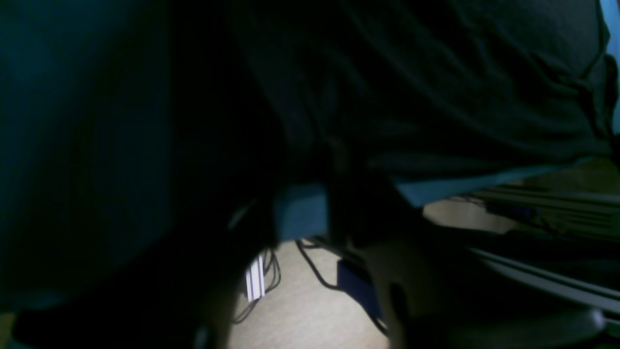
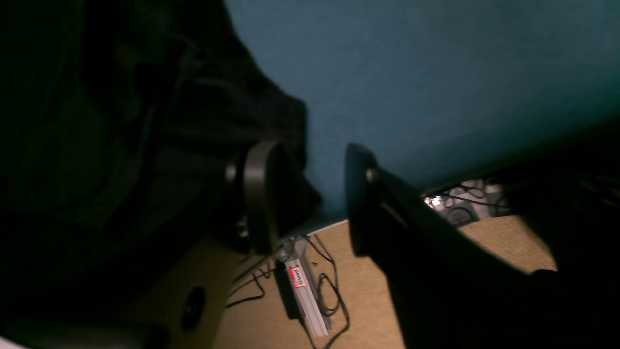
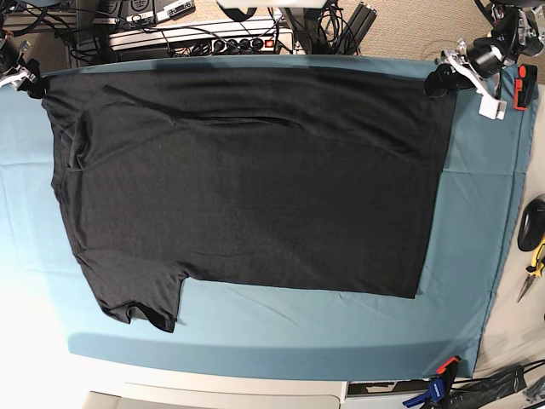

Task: Fold the T-shirt properly
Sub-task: 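Pull the shirt edge back toward the robot with both grippers, then open both grippers and raise them off the shirt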

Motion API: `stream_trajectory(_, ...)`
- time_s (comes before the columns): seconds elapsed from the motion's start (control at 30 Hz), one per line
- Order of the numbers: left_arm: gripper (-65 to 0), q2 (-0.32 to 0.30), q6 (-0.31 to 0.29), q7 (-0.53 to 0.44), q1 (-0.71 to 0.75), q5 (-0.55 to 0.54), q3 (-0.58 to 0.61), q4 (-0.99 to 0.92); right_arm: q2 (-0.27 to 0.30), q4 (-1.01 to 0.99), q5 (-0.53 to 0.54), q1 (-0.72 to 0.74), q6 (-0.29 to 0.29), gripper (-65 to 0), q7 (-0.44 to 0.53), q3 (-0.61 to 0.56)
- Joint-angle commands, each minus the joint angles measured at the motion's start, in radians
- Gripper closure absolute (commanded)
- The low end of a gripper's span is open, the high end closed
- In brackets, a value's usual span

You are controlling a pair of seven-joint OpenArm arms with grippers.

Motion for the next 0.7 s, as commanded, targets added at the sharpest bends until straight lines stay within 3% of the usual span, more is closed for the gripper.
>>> stream_trajectory(0.0,-17.3,-0.014,-0.003,0.003,0.007,0.000,-0.009,0.011,0.031,0.011,0.006,-0.005,0.006,-22.6,0.024,0.012)
stream_trajectory(0.2,-17.3,-0.014,-0.079,0.009,0.021,-0.025,-0.009,0.013,0.031,0.011,0.002,-0.005,0.006,-22.6,0.034,0.012)
stream_trajectory(0.47,-18.7,-0.014,-0.078,0.031,0.051,-0.018,-0.021,0.057,0.031,0.011,-0.051,-0.004,0.006,-22.6,0.064,0.014)
stream_trajectory(0.67,-21.2,-0.014,-0.060,0.031,0.102,0.003,-0.105,0.159,0.031,0.011,-0.061,0.002,0.006,-22.6,0.070,0.014)
